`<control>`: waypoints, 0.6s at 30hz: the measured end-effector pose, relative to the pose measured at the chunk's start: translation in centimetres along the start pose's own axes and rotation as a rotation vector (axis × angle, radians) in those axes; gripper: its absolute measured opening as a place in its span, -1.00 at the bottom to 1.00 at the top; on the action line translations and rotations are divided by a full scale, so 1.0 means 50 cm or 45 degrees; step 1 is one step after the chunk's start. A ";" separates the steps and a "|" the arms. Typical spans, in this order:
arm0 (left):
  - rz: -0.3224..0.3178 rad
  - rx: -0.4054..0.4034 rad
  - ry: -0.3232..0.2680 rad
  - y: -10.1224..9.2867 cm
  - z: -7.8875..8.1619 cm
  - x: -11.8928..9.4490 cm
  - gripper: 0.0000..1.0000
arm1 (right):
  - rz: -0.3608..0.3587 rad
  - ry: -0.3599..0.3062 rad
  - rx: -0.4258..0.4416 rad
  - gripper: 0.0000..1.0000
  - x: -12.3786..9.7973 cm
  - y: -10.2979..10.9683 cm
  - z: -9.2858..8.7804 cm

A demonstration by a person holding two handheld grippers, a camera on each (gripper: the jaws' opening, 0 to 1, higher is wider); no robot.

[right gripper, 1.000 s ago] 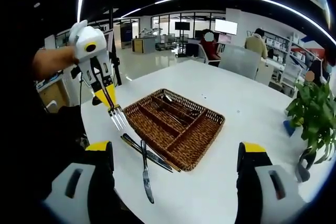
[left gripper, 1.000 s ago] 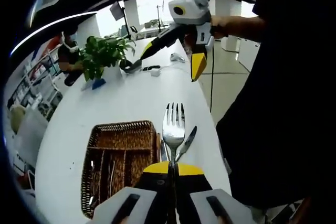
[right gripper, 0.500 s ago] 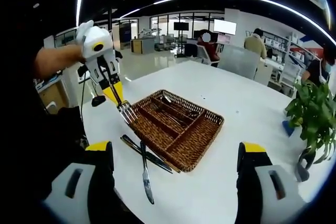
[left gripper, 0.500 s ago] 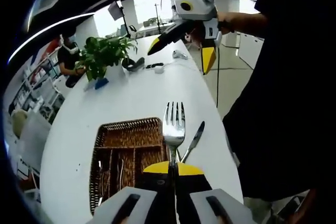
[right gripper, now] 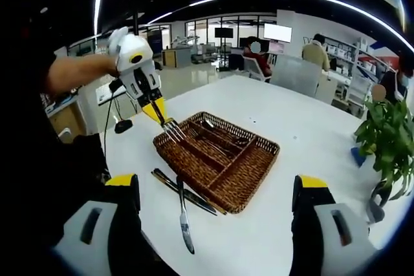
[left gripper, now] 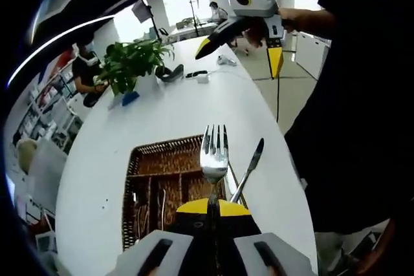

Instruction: Arrange the knives, forks, and spoons in their matching storage slots by inserting each utensil handle-first until every utensil is classified and aligned in the correct compartment

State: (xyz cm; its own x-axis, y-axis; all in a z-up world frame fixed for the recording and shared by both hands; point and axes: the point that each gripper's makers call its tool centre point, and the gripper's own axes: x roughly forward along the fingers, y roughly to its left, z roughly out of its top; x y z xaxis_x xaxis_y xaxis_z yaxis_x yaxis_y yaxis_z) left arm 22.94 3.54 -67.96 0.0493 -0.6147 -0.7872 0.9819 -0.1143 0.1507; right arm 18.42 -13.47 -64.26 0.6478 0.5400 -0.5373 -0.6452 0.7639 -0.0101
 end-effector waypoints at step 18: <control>0.050 0.006 0.041 0.130 -0.041 0.004 -1.00 | -0.053 -0.020 0.052 0.98 -0.008 -0.015 0.004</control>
State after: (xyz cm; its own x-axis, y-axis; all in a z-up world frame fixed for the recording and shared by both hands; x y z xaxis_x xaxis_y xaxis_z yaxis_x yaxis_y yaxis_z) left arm 29.69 4.29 -68.39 0.0937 -0.5937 -0.7992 0.9782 -0.0944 0.1848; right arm 18.74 -14.18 -63.87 0.6800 0.5128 -0.5240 -0.6010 0.7993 0.0023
